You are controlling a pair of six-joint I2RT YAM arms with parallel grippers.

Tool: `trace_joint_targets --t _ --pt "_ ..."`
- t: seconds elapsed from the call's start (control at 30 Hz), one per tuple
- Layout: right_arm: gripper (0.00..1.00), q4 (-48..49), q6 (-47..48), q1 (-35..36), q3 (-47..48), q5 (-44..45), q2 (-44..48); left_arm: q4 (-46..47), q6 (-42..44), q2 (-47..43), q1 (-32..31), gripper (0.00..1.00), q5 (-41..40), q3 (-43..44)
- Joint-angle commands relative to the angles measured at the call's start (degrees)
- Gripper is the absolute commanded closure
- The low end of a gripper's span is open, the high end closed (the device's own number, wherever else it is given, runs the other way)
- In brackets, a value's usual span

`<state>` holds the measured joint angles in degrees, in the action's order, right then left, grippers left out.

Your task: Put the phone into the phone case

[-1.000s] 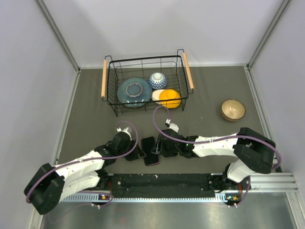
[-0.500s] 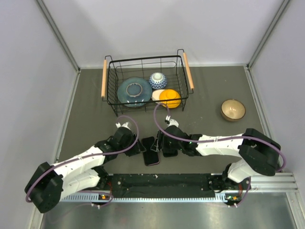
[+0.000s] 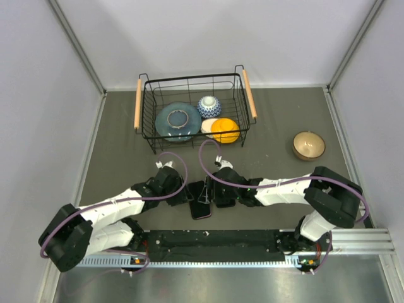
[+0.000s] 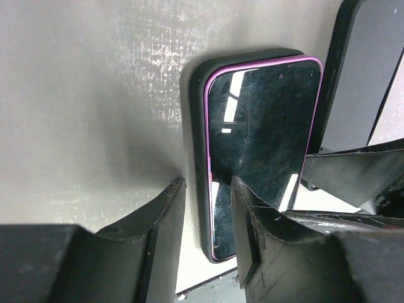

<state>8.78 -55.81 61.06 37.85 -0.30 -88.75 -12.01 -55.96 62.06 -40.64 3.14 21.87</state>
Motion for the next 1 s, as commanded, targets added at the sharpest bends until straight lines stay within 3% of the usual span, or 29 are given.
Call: trace_joint_targets --t 0.0,0.13,0.23,0.27,0.5,0.7,0.97 --pt "0.42 0.89 1.41 -0.32 0.92 -0.14 -1.42 1.81 1.12 2.27 -0.05 0.62 0.02 0.46" --pt "0.41 4.48 1.06 -0.41 0.3 -2.33 -1.34 3.39 0.77 2.27 0.04 0.71 2.31 -0.94" --pt "0.41 17.37 -1.56 -1.72 -3.82 -7.6 -1.95 5.32 0.68 1.66 0.13 0.77 5.03 -2.0" --pt "0.41 26.73 -2.8 -2.17 -7.05 -10.4 -2.56 5.59 0.68 1.48 0.3 0.78 5.65 -2.27" --pt "0.41 46.91 -7.56 -2.96 -12.97 -14.21 -5.99 5.68 0.77 -2.99 0.21 0.89 7.58 -3.94" --pt "0.44 53.27 -9.31 -3.05 -14.11 -15.35 -7.4 6.65 -0.81 -5.11 0.21 0.91 9.17 -5.87" --pt "0.64 59.86 -11.86 -3.14 -15.17 -16.84 -10.47 5.51 -0.72 -6.08 0.3 0.91 8.91 -5.96"
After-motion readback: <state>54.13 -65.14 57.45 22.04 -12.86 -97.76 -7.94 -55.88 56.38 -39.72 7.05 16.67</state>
